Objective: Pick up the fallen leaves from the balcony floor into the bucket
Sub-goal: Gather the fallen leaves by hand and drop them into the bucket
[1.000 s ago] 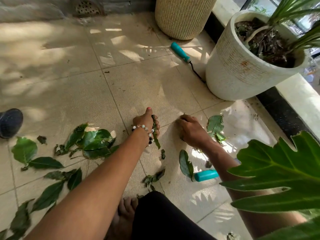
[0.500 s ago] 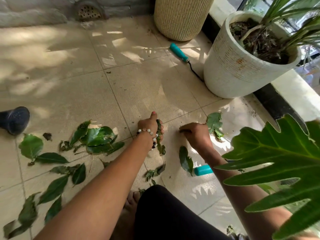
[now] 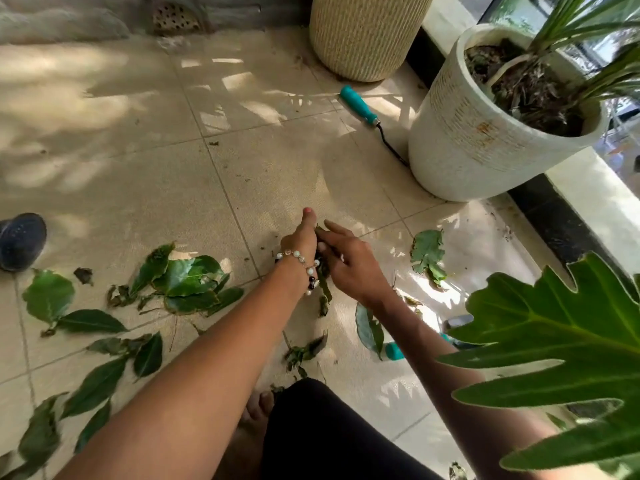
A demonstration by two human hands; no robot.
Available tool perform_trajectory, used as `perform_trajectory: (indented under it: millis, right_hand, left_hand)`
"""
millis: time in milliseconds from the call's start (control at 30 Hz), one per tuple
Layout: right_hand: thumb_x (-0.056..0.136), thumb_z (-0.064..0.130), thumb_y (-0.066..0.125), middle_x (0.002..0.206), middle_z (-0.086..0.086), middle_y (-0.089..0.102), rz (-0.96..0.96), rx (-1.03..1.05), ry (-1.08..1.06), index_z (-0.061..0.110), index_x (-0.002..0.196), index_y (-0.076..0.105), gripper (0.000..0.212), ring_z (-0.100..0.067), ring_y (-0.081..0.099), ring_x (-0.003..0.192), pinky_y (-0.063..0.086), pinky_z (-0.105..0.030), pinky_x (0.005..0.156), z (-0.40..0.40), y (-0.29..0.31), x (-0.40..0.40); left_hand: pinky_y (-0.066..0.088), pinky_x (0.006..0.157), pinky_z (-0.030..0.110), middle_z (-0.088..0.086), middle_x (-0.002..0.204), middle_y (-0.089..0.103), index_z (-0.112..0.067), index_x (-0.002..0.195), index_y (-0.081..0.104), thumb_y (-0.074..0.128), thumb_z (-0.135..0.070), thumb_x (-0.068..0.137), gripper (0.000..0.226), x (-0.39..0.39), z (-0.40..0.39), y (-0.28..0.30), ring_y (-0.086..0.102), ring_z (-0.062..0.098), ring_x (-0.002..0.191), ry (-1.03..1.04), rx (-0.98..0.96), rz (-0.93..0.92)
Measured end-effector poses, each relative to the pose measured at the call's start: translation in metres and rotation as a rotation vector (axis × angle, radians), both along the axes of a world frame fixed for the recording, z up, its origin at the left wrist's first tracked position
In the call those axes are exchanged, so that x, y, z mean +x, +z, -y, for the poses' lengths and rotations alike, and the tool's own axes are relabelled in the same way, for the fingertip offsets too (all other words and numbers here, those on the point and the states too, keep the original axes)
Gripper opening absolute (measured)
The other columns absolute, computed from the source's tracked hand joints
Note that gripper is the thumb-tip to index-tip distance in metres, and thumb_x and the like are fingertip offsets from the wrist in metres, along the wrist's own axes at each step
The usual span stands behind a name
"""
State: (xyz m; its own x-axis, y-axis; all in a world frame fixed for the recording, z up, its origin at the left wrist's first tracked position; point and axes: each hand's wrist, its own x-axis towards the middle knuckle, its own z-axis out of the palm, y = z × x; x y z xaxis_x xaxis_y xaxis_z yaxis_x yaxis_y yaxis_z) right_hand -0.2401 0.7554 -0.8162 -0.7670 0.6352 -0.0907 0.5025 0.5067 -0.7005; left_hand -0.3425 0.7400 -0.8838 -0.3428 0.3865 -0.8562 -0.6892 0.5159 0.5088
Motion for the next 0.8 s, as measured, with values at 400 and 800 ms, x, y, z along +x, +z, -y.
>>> perform_trajectory:
  millis: [400, 800]
  right_hand:
    - [0.090, 0.009, 0.064, 0.113, -0.005, 0.069, 0.005, -0.193, -0.724, 0.012, 0.112, 0.065, 0.022, -0.018, 0.064, 0.102, 0.051, -0.033, 0.088, -0.069, 0.004, 0.053]
    - [0.097, 0.014, 0.048, 0.139, -0.018, 0.039, 0.668, 0.091, -0.465, 0.016, 0.136, 0.044, 0.039, -0.045, 0.040, 0.127, 0.037, -0.055, 0.108, -0.074, -0.047, 0.069]
  left_hand:
    - [0.038, 0.039, 0.021, 0.003, 0.052, 0.053, -0.011, 0.066, 0.055, 0.062, -0.049, 0.089, 0.045, 0.015, -0.012, 0.038, 0.043, 0.015, 0.038, -0.037, 0.160, -0.007]
    - [0.037, 0.040, 0.020, 0.002, 0.051, 0.049, -0.010, 0.061, 0.053, 0.067, -0.038, 0.090, 0.042, 0.014, -0.014, 0.029, 0.040, 0.015, 0.039, 0.076, 0.155, 0.016]
